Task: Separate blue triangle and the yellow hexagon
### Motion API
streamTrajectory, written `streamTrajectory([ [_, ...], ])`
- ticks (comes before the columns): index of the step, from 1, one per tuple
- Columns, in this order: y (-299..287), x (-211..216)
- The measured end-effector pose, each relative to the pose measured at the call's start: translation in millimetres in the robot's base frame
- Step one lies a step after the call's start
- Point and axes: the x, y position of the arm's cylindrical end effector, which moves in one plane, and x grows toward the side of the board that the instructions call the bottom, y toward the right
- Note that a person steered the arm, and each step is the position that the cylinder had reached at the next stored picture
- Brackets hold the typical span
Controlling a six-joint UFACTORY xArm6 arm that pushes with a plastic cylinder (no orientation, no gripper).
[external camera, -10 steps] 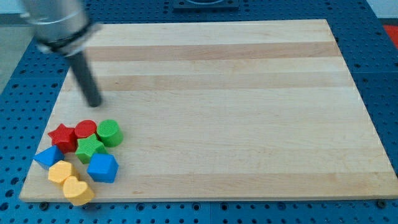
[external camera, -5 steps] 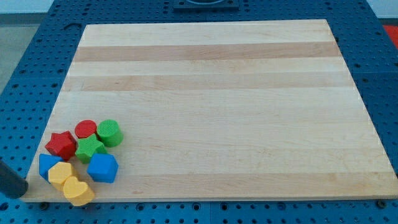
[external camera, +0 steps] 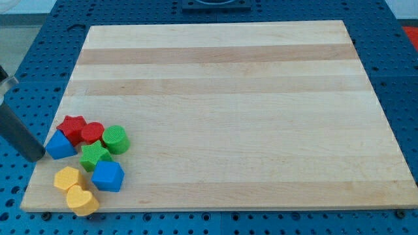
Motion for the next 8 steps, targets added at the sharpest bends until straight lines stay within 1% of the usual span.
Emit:
streamTrajectory([
  [1, 4, 52],
  [2, 15, 76],
  [5, 41, 76],
  [8, 47, 75],
])
